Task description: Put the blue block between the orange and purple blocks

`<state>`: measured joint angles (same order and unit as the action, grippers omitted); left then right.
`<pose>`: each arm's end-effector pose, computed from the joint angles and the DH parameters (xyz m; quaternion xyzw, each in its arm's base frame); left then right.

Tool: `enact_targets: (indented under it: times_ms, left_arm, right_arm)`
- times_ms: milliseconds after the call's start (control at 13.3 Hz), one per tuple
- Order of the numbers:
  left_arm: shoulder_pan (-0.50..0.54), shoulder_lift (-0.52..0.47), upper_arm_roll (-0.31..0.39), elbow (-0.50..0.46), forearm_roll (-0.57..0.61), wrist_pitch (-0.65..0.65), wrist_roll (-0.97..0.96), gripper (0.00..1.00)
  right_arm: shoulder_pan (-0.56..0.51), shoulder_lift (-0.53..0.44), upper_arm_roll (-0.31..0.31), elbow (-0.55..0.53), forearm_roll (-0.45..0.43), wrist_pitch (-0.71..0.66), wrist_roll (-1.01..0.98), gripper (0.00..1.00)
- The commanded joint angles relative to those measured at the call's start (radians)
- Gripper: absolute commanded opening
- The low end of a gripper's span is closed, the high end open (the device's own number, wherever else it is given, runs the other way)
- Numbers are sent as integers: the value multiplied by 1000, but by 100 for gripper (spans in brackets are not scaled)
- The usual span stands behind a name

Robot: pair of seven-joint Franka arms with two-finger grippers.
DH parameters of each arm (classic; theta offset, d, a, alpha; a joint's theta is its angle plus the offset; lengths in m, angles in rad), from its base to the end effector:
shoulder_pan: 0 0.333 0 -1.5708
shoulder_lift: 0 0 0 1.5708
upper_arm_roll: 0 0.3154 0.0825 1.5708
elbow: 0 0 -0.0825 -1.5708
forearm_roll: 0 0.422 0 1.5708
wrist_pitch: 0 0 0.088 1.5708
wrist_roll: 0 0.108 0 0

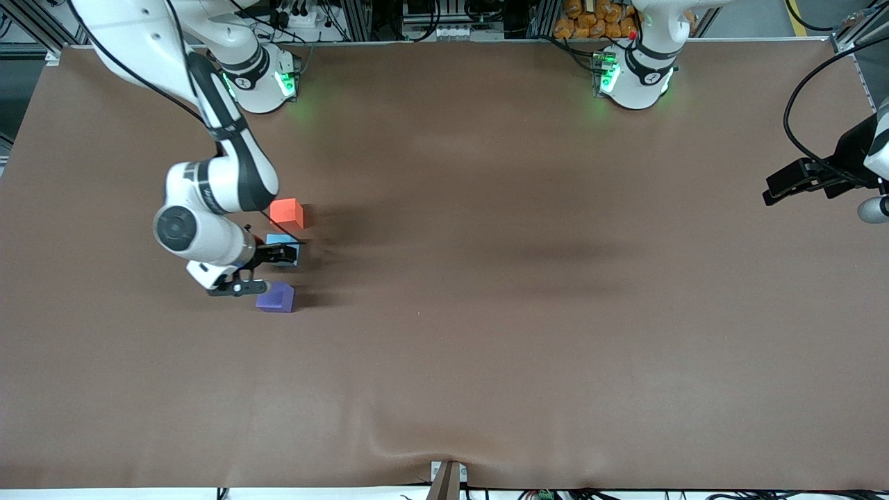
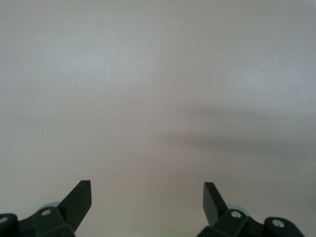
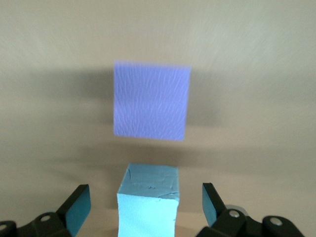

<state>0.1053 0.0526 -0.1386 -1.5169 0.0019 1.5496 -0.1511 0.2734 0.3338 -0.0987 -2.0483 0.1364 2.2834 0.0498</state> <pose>0.6063 -0.0178 0.6172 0.9982 0.0589 -0.0099 0.0018 0.5990 0.1094 0.2396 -0.9982 -0.0172 0.0512 0.0276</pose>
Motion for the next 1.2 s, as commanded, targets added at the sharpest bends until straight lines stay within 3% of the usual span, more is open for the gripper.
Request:
enact_targets:
  times_ms: [0, 451, 527, 752, 903, 1128]
  left_arm:
    - [7, -22, -4, -5, -8, -16, 7, 100]
    - [7, -22, -3, -5, -8, -16, 7, 100]
    - [7, -22, -1, -5, -8, -16, 4, 100]
    - [7, -23, -1, -3, -8, -51, 4, 100]
    - [7, -22, -1, -5, -8, -52, 5, 100]
    - [7, -25, -1, -5, -8, -56, 8, 100]
  right_arm:
    - [-60, -129, 14, -3, -9, -10, -7, 100]
    - [-204, -381, 14, 19, -11, -249, -89, 100]
    - [-235, -401, 14, 70, -11, -325, -99, 100]
    - [-281, -388, 13, 371, -24, -657, -90, 100]
    - [-302, -392, 13, 433, -70, -720, -90, 100]
    - [-344, -400, 20, 486, -70, -792, -90, 100]
